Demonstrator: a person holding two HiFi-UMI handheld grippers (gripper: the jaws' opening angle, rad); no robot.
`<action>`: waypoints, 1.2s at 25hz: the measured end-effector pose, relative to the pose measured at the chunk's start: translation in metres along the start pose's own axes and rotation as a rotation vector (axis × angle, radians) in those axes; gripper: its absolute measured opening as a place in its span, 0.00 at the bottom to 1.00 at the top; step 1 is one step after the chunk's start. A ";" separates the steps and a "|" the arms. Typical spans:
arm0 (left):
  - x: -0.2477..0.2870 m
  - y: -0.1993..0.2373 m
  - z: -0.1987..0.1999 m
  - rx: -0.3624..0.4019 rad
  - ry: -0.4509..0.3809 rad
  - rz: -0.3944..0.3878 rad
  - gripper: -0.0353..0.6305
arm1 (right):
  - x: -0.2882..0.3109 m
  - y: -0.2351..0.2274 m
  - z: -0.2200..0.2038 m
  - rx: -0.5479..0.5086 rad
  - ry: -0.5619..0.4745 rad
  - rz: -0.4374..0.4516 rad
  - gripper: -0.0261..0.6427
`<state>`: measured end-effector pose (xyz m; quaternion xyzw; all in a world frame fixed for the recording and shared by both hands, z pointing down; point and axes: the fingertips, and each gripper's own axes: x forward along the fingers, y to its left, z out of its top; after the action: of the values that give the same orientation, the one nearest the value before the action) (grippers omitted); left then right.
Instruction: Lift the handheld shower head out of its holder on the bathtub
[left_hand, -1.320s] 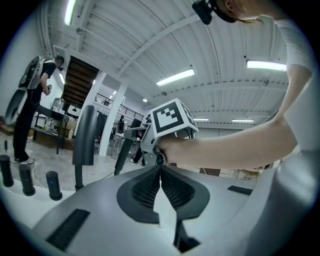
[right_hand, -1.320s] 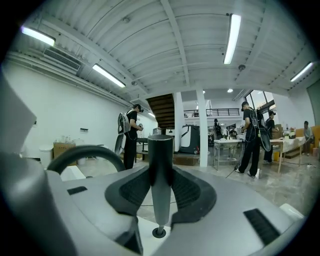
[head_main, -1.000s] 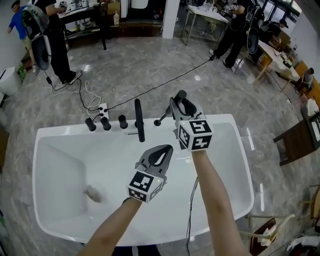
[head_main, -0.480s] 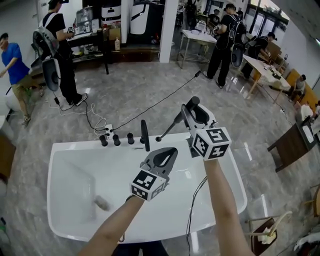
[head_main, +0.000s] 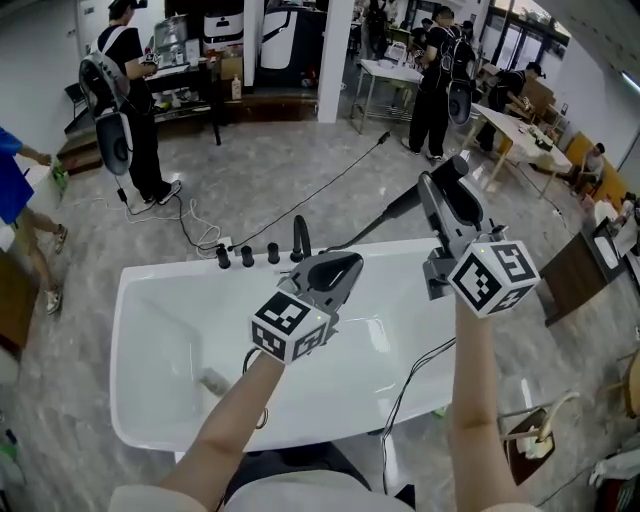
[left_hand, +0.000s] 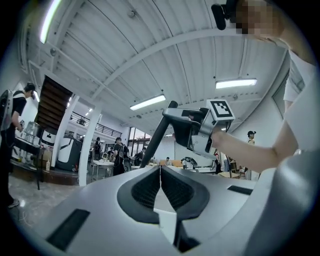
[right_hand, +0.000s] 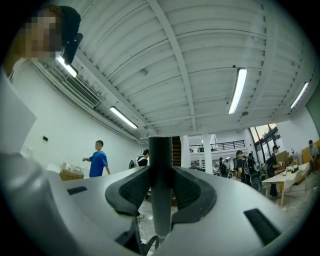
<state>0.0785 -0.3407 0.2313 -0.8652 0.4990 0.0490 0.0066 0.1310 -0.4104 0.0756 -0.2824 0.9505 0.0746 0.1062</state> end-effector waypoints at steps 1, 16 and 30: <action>-0.007 -0.005 0.002 0.006 0.001 -0.005 0.07 | -0.011 0.006 0.008 -0.006 -0.008 0.004 0.25; -0.072 -0.029 0.003 0.014 0.038 -0.018 0.07 | -0.106 0.045 0.049 -0.062 -0.019 -0.058 0.25; -0.081 -0.019 -0.004 0.000 0.051 0.003 0.07 | -0.093 0.059 0.034 -0.082 0.018 -0.037 0.25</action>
<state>0.0548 -0.2621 0.2419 -0.8654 0.5004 0.0269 -0.0061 0.1802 -0.3063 0.0700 -0.3045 0.9422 0.1089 0.0876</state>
